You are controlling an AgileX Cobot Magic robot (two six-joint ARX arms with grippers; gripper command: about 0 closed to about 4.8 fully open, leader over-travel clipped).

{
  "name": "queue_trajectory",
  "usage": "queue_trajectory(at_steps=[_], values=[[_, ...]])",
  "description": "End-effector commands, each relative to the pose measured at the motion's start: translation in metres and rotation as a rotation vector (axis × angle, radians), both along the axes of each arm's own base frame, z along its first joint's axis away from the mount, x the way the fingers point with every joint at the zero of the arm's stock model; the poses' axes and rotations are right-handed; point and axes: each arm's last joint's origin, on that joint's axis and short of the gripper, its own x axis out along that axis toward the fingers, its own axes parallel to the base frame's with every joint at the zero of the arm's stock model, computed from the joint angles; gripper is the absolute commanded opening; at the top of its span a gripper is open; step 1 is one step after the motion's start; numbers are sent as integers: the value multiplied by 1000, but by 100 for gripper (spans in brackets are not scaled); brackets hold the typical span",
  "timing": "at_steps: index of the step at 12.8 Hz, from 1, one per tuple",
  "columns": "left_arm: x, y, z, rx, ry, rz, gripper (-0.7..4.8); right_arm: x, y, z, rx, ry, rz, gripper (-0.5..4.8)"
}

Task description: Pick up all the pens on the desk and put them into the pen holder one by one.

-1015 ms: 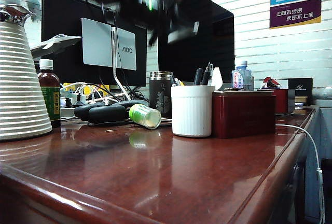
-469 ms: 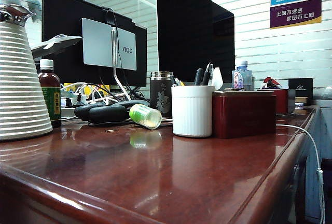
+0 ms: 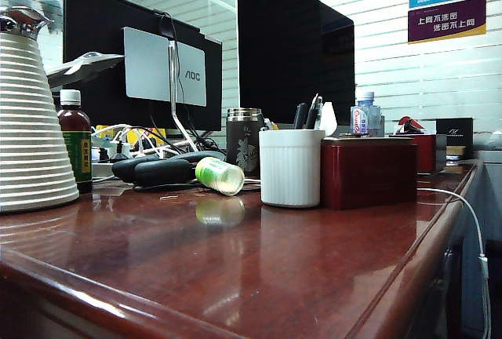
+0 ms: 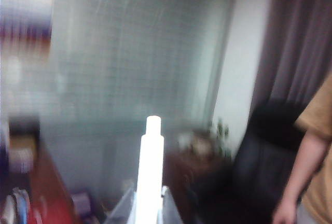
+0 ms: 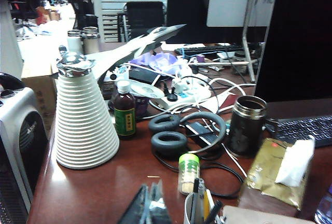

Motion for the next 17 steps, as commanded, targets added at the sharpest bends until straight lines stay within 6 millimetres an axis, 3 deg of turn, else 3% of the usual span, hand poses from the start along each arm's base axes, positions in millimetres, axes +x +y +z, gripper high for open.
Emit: queue_trajectory(at_steps=[1,4,8,9,11,14,17], values=[[2,-2,0,-234,-40,-130,-6,-3,-2,3,-12,-32,-9,-5],[-3,-5,-3,-216,162,-361,-6,7,1,16,76,-156,-78,-1],[-24,0,7,11,233,-642,-6,-1,-21,55,523,-354,-43,29],[-31,-8,7,32,230,-680,-6,2,-24,59,583,-356,-7,78],[-42,-23,8,41,224,-726,-6,13,-23,61,608,-386,82,208],[-64,-52,7,50,200,-805,-6,25,-19,62,627,-409,82,211],[-77,-68,7,58,209,-851,-6,28,-18,75,630,-428,92,211]])
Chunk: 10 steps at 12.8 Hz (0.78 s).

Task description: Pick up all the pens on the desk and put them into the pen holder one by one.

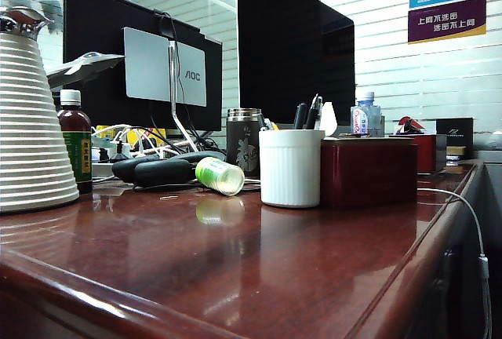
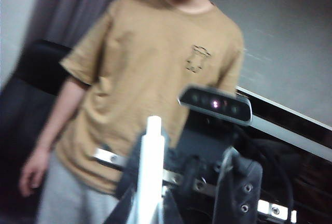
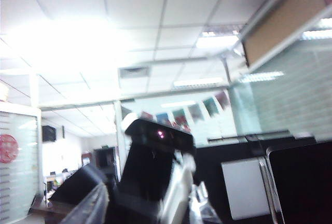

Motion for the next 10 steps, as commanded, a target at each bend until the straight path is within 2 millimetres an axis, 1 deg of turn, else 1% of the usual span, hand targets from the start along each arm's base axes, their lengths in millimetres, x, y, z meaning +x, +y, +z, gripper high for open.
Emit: queue_trajectory(at_steps=[1,3,6,7,8,10], values=[[-12,-8,3,-10,-18,-33,-6,0,0,10,7,-16,7,211],[-15,-11,3,-9,-18,-42,-6,7,-2,8,28,39,20,211],[-18,-14,3,-11,-15,-49,-6,14,1,5,20,60,53,208],[-17,-15,3,-4,-6,-49,-6,16,2,4,8,61,68,197],[-17,-15,2,2,1,-49,-6,17,2,4,7,63,72,165],[-17,-15,2,2,2,-49,-6,17,2,4,9,58,71,52]])
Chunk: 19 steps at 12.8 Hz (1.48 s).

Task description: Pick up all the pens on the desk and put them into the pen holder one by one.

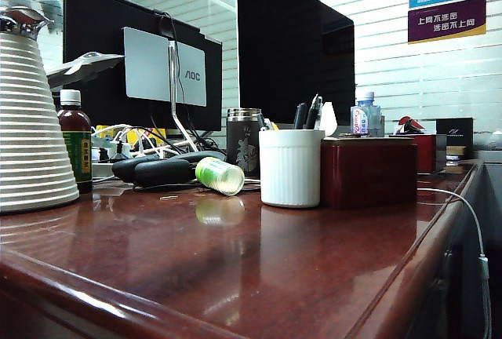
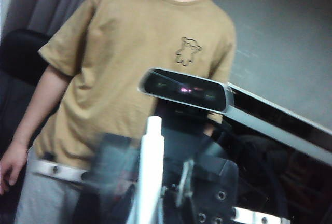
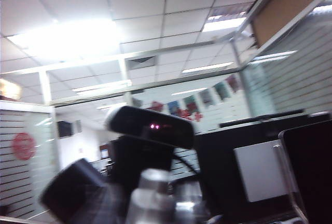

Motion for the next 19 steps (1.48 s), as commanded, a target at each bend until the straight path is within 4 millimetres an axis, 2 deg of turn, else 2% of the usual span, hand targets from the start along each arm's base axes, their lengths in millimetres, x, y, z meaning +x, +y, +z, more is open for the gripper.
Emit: queue_trajectory(at_steps=[1,5,8,10,19], values=[[-4,2,4,-15,-20,-5,-6,-2,-2,3,6,-18,-8,-4],[-4,1,4,-6,-8,-7,-6,-1,-14,5,25,-28,-54,-4],[-3,1,3,7,6,-7,-6,-1,-14,5,26,-29,-58,5],[-3,1,3,6,6,-6,-6,-2,-14,9,19,-40,-47,95],[-3,1,3,5,7,-6,-6,2,-17,6,1,31,-10,94]])
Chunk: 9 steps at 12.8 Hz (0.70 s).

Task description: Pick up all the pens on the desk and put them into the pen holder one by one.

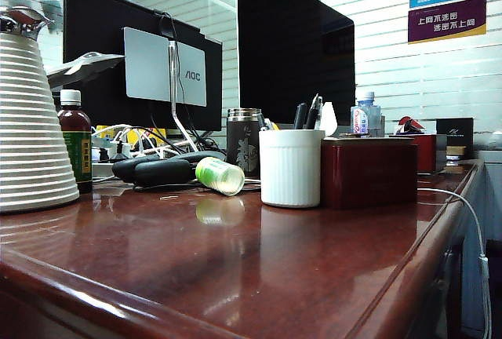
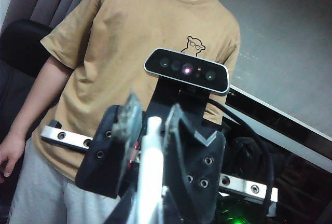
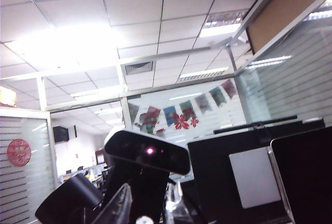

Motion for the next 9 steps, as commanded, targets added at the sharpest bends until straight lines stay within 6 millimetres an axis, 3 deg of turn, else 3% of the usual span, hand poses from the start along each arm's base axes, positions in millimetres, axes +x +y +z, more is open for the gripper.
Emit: queue_trajectory(at_steps=[1,4,7,9], values=[[-4,3,6,-21,-29,-5,-6,2,0,-2,-13,36,12,95],[-5,3,6,-22,-28,-4,-6,2,1,-3,-15,59,37,93],[-4,3,6,-22,-28,-4,-6,4,2,-5,-20,85,43,-5],[-4,3,6,-16,-5,-3,20,4,2,-5,-20,89,42,-6]])
